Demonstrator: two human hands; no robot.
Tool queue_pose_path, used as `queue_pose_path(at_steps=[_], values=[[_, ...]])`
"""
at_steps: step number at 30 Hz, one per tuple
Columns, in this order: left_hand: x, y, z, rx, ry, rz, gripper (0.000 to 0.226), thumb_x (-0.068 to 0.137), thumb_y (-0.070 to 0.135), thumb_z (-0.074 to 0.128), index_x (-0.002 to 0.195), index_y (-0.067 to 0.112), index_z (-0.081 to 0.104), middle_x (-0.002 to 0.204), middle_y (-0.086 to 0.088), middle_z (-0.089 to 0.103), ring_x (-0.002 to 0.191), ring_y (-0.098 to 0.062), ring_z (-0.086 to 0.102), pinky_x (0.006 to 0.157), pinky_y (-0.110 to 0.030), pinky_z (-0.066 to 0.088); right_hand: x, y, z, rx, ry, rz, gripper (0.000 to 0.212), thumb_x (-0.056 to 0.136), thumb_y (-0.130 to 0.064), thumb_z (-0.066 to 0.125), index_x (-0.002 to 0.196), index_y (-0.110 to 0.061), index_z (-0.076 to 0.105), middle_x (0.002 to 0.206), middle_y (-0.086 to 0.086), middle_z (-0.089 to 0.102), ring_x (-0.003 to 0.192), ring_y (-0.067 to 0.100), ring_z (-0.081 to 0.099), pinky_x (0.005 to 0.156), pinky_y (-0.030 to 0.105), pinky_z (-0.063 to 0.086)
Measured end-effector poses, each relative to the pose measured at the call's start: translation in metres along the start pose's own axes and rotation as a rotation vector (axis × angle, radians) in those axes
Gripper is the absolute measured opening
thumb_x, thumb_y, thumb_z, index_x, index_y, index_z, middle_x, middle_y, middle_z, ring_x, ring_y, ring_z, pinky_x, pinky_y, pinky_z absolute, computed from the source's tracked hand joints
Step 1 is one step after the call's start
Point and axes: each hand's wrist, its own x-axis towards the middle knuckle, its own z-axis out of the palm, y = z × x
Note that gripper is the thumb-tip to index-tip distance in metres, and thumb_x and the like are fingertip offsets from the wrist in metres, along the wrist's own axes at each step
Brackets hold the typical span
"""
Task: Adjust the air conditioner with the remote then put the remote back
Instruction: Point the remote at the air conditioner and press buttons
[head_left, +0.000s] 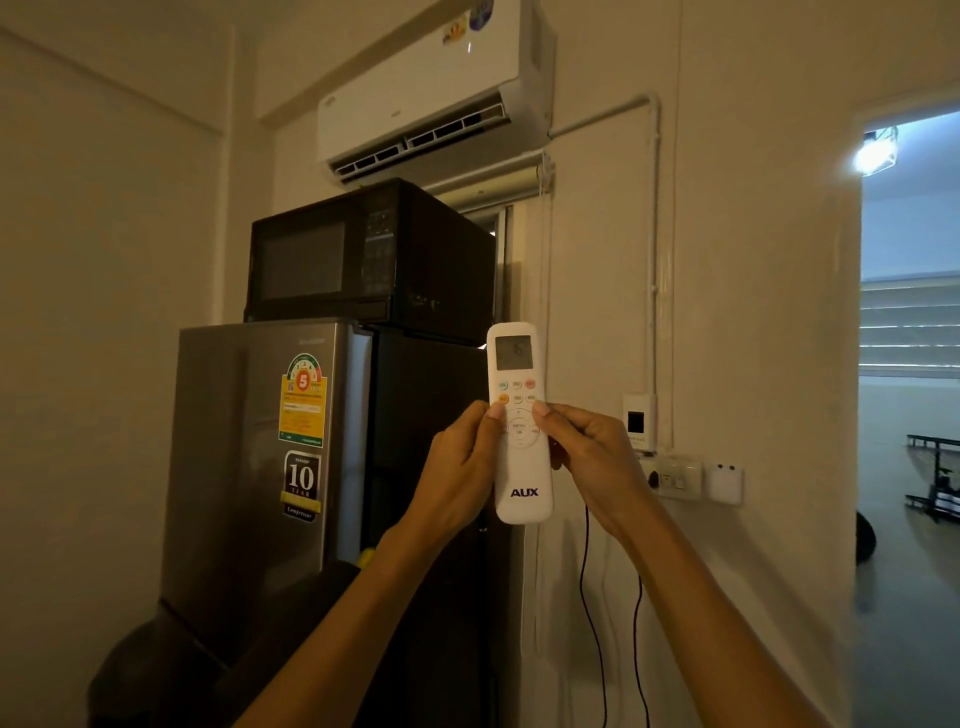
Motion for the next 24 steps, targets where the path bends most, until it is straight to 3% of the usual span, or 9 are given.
queue_pose_path(at_steps=[8, 13, 15, 19, 24], values=[[0.005, 0.02, -0.009, -0.008, -0.146, -0.059, 0.024, 0.093, 0.032, 0.033, 0.104, 0.02, 0.051, 0.097, 0.009, 0.063, 0.087, -0.005, 0.066, 0.065, -0.023, 0.059, 0.009, -0.012, -0.014, -0.091, -0.032, -0.01, 0.014, 0.082, -0.03, 0.058, 0.092, -0.025, 0.066, 0.096, -0.007, 0.07, 0.086, 0.016, 0.07, 0.061, 0.017, 0.055], [0.004, 0.025, -0.002, -0.02, -0.061, -0.021, 0.02, 0.092, 0.031, 0.033, 0.098, 0.024, 0.051, 0.095, 0.009, 0.063, 0.086, -0.007, 0.066, 0.07, -0.023, 0.057, 0.008, -0.014, -0.012, -0.108, 0.002, -0.081, 0.007, 0.083, -0.031, 0.057, 0.087, -0.033, 0.063, 0.091, -0.015, 0.068, 0.079, 0.009, 0.07, 0.06, 0.016, 0.055], [0.005, 0.025, 0.002, -0.029, -0.031, -0.009, 0.021, 0.092, 0.03, 0.034, 0.1, 0.022, 0.052, 0.094, 0.008, 0.063, 0.085, -0.006, 0.067, 0.071, -0.023, 0.058, 0.01, -0.014, -0.011, -0.125, 0.024, -0.109, 0.008, 0.085, -0.03, 0.055, 0.09, -0.03, 0.061, 0.089, -0.016, 0.066, 0.073, 0.003, 0.069, 0.055, 0.012, 0.052], [0.01, 0.027, 0.009, -0.057, 0.048, 0.041, 0.017, 0.093, 0.027, 0.035, 0.095, 0.024, 0.052, 0.09, 0.005, 0.065, 0.08, -0.005, 0.068, 0.066, -0.02, 0.058, 0.014, -0.013, -0.004, -0.129, 0.087, -0.159, 0.017, 0.088, -0.028, 0.051, 0.101, -0.021, 0.059, 0.091, -0.009, 0.066, 0.079, 0.005, 0.067, 0.056, 0.012, 0.054], [0.015, 0.034, 0.014, -0.109, 0.117, 0.075, 0.018, 0.093, 0.026, 0.035, 0.09, 0.023, 0.053, 0.087, 0.004, 0.066, 0.077, -0.006, 0.068, 0.063, -0.018, 0.057, 0.018, -0.019, 0.005, -0.129, 0.18, -0.223, 0.015, 0.088, -0.029, 0.049, 0.099, -0.022, 0.056, 0.088, -0.012, 0.062, 0.072, 0.004, 0.064, 0.053, 0.008, 0.051]])
